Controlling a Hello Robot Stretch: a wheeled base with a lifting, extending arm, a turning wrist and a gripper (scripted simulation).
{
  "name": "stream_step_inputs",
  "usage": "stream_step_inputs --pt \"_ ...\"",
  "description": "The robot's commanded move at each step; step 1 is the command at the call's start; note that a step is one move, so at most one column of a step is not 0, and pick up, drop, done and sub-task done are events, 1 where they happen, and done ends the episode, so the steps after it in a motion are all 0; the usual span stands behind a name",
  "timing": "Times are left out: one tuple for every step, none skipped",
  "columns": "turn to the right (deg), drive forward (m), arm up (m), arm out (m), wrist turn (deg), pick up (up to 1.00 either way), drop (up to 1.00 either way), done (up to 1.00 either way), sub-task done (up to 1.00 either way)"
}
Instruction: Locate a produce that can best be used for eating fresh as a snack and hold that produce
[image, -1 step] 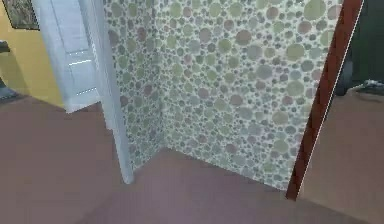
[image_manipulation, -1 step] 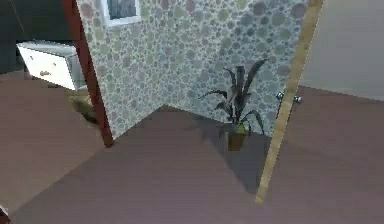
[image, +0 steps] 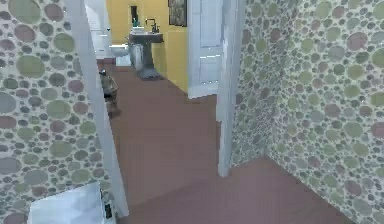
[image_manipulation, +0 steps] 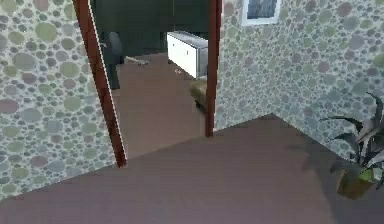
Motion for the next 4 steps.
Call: stream_step_inputs --pt "0.0 0.7 0.0 0.0 0.0 0.0 0.0 0.0 0.0" --pt "-18.0 0.0 0.0 0.0 0.0 0.0 0.0 0.0 0.0" --pt "0.0 1.0 0.0 0.0 0.0 0.0 0.0 0.0 0.0" --pt "0.0 0.3 0.0 0.0 0.0 0.0 0.0 0.0 0.0"
